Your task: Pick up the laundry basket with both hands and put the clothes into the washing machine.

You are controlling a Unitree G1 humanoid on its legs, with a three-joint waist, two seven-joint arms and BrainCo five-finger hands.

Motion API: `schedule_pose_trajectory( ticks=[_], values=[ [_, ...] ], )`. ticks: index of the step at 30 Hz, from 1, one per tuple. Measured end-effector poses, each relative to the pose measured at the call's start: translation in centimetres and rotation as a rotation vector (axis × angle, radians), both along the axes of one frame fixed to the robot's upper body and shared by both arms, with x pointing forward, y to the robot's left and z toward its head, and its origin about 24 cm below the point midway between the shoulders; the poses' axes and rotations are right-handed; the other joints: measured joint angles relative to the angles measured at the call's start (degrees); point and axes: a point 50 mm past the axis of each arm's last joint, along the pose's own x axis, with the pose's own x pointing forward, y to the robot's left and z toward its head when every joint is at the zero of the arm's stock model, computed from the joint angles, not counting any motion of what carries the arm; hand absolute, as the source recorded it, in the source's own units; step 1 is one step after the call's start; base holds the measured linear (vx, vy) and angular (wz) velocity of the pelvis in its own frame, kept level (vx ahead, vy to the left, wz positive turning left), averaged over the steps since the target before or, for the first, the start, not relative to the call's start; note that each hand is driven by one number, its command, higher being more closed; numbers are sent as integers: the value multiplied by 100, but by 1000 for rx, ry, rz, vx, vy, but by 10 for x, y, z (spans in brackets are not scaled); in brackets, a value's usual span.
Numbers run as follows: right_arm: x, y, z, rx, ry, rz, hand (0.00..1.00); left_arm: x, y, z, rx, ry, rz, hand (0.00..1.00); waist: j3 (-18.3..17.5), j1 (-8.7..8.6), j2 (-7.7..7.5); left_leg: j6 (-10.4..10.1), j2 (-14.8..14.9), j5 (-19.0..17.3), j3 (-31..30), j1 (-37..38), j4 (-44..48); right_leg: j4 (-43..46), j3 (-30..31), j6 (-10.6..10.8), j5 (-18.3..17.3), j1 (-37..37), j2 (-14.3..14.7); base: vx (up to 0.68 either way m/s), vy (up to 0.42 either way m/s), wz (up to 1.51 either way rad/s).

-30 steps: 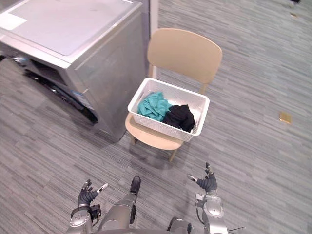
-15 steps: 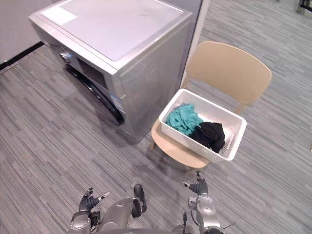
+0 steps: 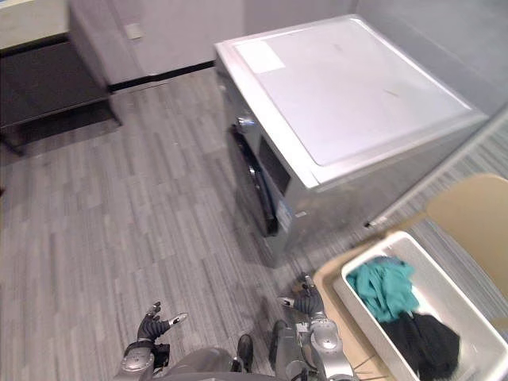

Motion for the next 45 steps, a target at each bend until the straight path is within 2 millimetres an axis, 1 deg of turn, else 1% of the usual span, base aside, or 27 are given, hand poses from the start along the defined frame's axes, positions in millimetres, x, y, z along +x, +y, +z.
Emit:
schedule_pose_trajectory(
  ticks=[1,2,4,5,6,8,9,12,13,16,18,20,23,24,26,29,30,31,33,36,37,38,40,41,43,44,45],
  values=[
    [4,2,3,-15,-15,22,0,-1,-1,-1,-4,4,0,0,2,-9,1,-23,183,-19,-21,-25,-157,-50,70,1,0,42,-10,181,23,-39],
    [9,3,6,-26,-30,31,0,0,-3,-1,-6,6,-4,0,-2,-16,12,-68,393,8,-103,-44,-553,-69,188,8,3,46,-53,137,107,-44],
    [13,2,8,-34,-42,33,0,1,-6,-3,-9,17,-19,0,-52,-28,100,-393,592,307,-320,23,-1345,-100,248,125,-4,46,-66,115,140,-36],
    [11,-1,7,-44,-42,34,0,-2,-10,-6,-18,38,-21,0,-122,-40,280,-525,852,1083,-416,103,-1801,-164,287,250,-30,80,46,142,227,-40],
    [11,-1,7,-63,-40,44,0,0,-12,-8,-24,50,-24,0,-108,-21,265,-498,777,893,-488,257,-2002,-255,396,424,-22,105,-1,136,239,-29],
    [12,4,8,-69,-50,59,0,0,-11,-8,-6,54,-63,0,-119,-39,186,-399,584,959,-396,391,-2268,-417,417,540,48,158,-192,116,270,-11],
    [13,7,8,-73,-54,70,0,1,-11,-7,0,54,-71,0,-118,-40,186,-350,476,991,-354,497,-2370,-521,439,602,84,258,-289,66,195,-4],
    [17,14,13,-89,-80,101,0,-1,-8,-7,17,60,-82,0,-121,-19,195,-278,346,1040,-315,744,-2600,-695,472,690,136,444,-401,22,116,-2],
    [22,15,18,-89,-108,90,0,-1,-5,-7,25,61,-84,0,-123,-17,192,-218,317,1085,-314,785,-2698,-739,474,724,158,437,-421,-9,60,-1],
    [39,12,33,-103,-178,38,0,-3,-2,-7,34,67,-84,0,-122,-17,197,-187,296,1218,-307,798,-2919,-772,484,760,207,348,-431,-28,1,-2],
    [54,5,45,-123,-232,-20,0,-3,-2,-7,34,66,-85,0,-100,-16,230,-184,290,1308,-309,758,-3034,-781,490,774,253,257,-424,-58,-3,-4],
    [79,-3,69,-140,-322,-98,0,0,-3,-6,33,57,-83,0,7,-15,339,-147,294,1397,-310,514,-3007,-778,522,775,365,49,-410,-78,10,-2],
    [102,-8,90,-162,-382,-152,0,8,-3,-2,38,22,-80,0,330,18,473,-121,295,1506,-336,223,-2950,-627,518,789,412,-260,-416,-106,15,7],
    [108,-9,98,-163,-408,-186,0,11,-4,0,40,7,-74,0,403,104,516,-113,296,1545,-343,86,-2934,-528,514,788,411,-423,-423,-115,9,8],
    [117,-12,110,-168,-447,-232,0,15,-4,3,42,-16,-60,0,526,172,540,-111,302,1558,-349,-56,-2898,-404,515,787,408,-594,-427,-93,1,6],
    [132,-10,130,-174,-500,-266,0,19,-3,7,40,-52,-33,0,696,198,534,-118,294,1580,-356,-232,-2873,-241,526,783,404,-833,-446,-91,-2,2],
    [138,-10,136,-171,-509,-274,0,22,-3,8,41,-62,-30,0,740,249,532,-134,291,1589,-358,-326,-2856,-180,530,782,403,-948,-454,-73,-4,0],
    [141,-10,139,-166,-514,-281,0,23,-4,9,40,-67,-30,0,750,266,525,-140,291,1599,-363,-389,-2851,-154,528,782,403,-1010,-457,-62,-10,4],
    [154,-14,152,-123,-517,-293,0,32,-6,13,24,-102,-19,0,821,314,540,-149,287,1689,-446,-585,-2870,-115,455,780,406,-1181,-479,-47,-20,16],
    [169,-15,172,-51,-534,-294,0,38,-10,17,12,-133,-26,0,967,356,540,-180,282,1825,-580,-653,-3006,-105,371,768,412,-1259,-481,-24,-26,23],
    [176,-18,186,-28,-561,-297,0,41,-12,19,7,-149,-32,0,990,459,549,-187,287,1878,-631,-759,-3039,-78,344,756,420,-1366,-474,-3,-33,22],
    [184,-19,202,-6,-589,-293,0,45,-12,22,2,-168,-27,0,1083,474,564,-176,290,1938,-692,-815,-3049,-52,263,750,421,-1397,-477,6,-35,25],
    [192,-16,222,34,-626,-289,0,49,-13,24,-6,-185,-22,0,1136,539,572,-188,282,2018,-829,-886,-3129,-24,127,713,399,-1448,-480,34,-45,31],
    [196,-19,232,37,-646,-279,0,52,-15,26,-13,-198,-25,0,1140,633,581,-200,279,2063,-915,-941,-3160,-11,56,696,384,-1486,-479,44,-44,32],
    [198,-14,241,47,-667,-248,0,56,-16,28,-16,-212,-30,0,1149,695,597,-223,267,2118,-1071,-1002,-3160,19,-84,667,339,-1489,-483,54,-52,37],
    [200,-11,248,66,-680,-259,0,63,-20,33,-21,-236,-40,0,1160,776,620,-247,247,2135,-1246,-1043,-3156,108,-233,618,260,-1489,-495,63,-83,53],
    [201,-8,253,91,-687,-269,0,65,-20,35,-21,-254,-36,0,1160,783,621,-276,240,2155,-1356,-1081,-3158,168,-334,601,202,-1490,-499,42,-77,55]
  ],
)
